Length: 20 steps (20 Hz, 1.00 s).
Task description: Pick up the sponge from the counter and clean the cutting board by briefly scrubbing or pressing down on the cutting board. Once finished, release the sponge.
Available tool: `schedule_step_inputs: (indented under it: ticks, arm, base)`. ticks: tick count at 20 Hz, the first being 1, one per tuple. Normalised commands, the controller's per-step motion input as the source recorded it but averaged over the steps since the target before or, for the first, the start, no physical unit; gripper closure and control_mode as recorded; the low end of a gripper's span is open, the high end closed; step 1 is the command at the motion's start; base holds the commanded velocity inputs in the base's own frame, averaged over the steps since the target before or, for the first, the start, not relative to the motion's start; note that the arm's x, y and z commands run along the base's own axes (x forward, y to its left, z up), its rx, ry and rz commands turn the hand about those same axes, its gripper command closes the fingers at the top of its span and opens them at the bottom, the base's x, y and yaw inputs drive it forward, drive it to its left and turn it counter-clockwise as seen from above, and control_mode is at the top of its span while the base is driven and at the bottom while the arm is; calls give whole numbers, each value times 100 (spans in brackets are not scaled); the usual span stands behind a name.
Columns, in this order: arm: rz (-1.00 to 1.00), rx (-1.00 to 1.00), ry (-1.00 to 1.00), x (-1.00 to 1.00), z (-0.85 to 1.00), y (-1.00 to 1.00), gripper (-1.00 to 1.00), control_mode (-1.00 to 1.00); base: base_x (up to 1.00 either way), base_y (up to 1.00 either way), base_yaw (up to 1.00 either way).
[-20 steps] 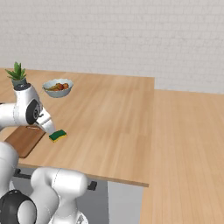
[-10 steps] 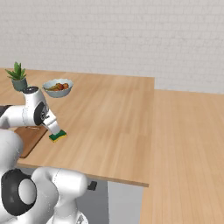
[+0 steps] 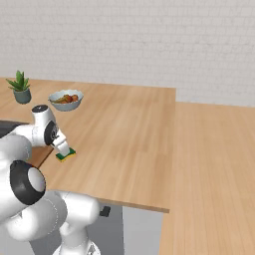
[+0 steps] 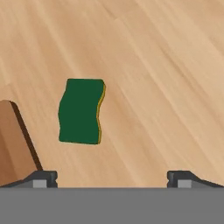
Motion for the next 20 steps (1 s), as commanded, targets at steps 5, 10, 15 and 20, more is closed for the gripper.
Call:
schedule_step_inputs:
  ticks: [5, 10, 15, 20]
  arm:
    - [0, 0, 4, 38, -23, 21, -100, -100]
    - [0, 0, 4, 16, -25, 4, -100, -100]
    - [0, 0, 1, 0, -22, 0, -100, -100]
    - [0, 0, 0, 0, -21, -1, -100, -100]
  base:
    - [0, 0, 0]
    - [0, 0, 0]
    - [0, 0, 0]
    - [0, 0, 0]
